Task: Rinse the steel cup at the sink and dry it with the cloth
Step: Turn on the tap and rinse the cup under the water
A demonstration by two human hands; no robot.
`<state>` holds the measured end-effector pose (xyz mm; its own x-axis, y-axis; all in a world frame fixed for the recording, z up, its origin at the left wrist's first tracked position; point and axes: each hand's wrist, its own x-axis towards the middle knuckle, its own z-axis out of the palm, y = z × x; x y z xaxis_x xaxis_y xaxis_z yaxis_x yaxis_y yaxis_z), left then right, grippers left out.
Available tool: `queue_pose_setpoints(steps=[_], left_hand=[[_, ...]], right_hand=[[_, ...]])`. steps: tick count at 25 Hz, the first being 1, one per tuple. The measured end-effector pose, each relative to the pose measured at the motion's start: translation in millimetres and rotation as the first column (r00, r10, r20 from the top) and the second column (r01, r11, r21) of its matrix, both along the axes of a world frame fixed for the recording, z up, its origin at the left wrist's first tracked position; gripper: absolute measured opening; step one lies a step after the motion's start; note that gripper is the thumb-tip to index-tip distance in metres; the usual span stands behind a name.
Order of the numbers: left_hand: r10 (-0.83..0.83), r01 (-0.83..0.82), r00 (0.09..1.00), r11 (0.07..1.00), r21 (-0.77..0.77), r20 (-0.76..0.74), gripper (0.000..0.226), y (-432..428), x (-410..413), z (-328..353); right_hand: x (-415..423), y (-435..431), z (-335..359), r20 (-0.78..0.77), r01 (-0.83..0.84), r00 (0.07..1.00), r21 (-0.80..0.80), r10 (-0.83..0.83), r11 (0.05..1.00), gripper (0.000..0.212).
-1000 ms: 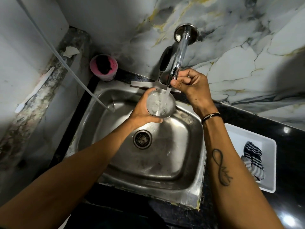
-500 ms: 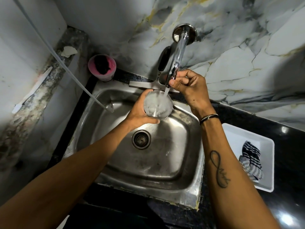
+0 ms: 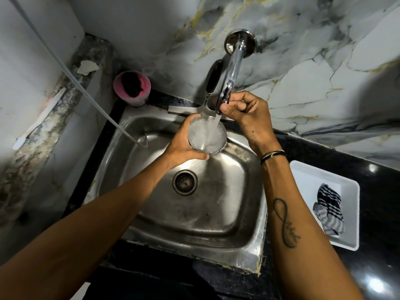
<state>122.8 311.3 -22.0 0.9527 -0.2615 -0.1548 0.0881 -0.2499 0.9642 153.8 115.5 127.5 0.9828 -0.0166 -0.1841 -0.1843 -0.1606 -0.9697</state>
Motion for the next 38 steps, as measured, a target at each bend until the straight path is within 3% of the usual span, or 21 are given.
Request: queue_pose_setpoints(steps=[14, 38], left_hand=[[-0.005, 0.005, 1.000, 1.000, 0.021, -0.017, 0.127, 7, -5, -2], [-0.059, 0.059, 0.998, 0.998, -0.004, -0.024, 0.124, 9, -6, 10]], right_hand=[[-2, -2, -5, -0.021, -0.035, 0.999, 0.048, 0.036, 0.998, 0.018], [-4, -3, -3, -0.007, -0.162, 0.987, -0.089, 0.162, 0.983, 0.032]])
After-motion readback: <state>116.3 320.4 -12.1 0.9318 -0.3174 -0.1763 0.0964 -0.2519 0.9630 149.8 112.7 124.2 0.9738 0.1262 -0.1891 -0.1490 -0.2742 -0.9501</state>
